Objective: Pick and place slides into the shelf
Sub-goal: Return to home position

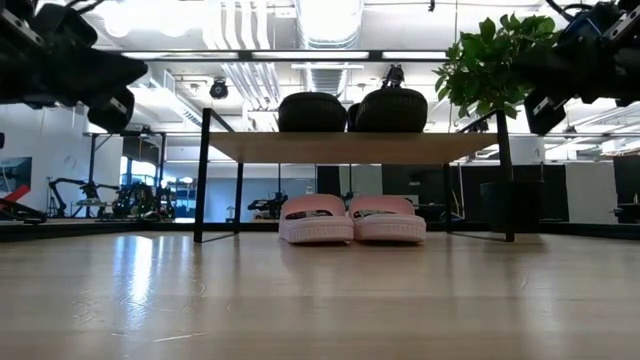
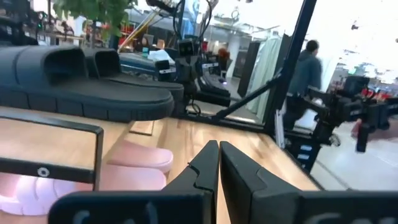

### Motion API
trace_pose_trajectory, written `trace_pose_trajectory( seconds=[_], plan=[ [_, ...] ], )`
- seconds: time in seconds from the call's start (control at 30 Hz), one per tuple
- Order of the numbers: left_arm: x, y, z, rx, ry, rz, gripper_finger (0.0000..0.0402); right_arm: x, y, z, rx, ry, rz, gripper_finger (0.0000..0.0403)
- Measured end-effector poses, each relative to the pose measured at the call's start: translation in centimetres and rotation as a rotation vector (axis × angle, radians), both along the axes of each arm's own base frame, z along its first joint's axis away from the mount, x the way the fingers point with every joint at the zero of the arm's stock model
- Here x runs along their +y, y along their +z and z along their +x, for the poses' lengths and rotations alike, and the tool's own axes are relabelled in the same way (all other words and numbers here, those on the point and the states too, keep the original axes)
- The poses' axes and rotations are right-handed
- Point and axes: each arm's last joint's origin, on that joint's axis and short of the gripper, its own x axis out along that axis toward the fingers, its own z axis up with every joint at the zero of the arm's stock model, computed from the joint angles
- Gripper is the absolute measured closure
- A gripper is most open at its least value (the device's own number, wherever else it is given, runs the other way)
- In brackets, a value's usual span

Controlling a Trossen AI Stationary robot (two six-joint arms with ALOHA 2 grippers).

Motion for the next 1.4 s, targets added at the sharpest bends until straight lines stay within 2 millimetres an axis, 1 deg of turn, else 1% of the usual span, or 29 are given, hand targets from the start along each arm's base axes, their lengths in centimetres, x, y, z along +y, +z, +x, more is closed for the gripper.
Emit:
trace_pose_trajectory(
  seconds=[0.17, 0.37, 0.43, 1.33, 1.4],
  plan=[
    [0.2, 0.0, 0.0, 0.002, 0.046, 0.015, 0.0401, 0.0, 0.0, 0.0, 0.001, 0.000, -0.002, 0.0394],
    [1.0, -0.1, -0.1, 0.008, 0.311, 0.004, 0.0401, 0.0, 0.0, 0.0, 0.001, -0.001, -0.002, 0.0394],
    [1.1, -0.1, 0.0, 0.015, 0.368, 0.005, 0.0401, 0.0, 0.0, 0.0, 0.000, -0.001, -0.002, 0.0394],
    [1.1, -0.3, 0.1, 0.033, 0.380, 0.010, 0.0402, 0.0, 0.0, 0.0, 0.000, -0.001, -0.002, 0.0394],
    [1.1, -0.3, 0.1, 0.034, 0.380, 0.010, 0.0402, 0.0, -0.1, 0.0, 0.014, 0.009, -0.022, 0.0394]
  ],
)
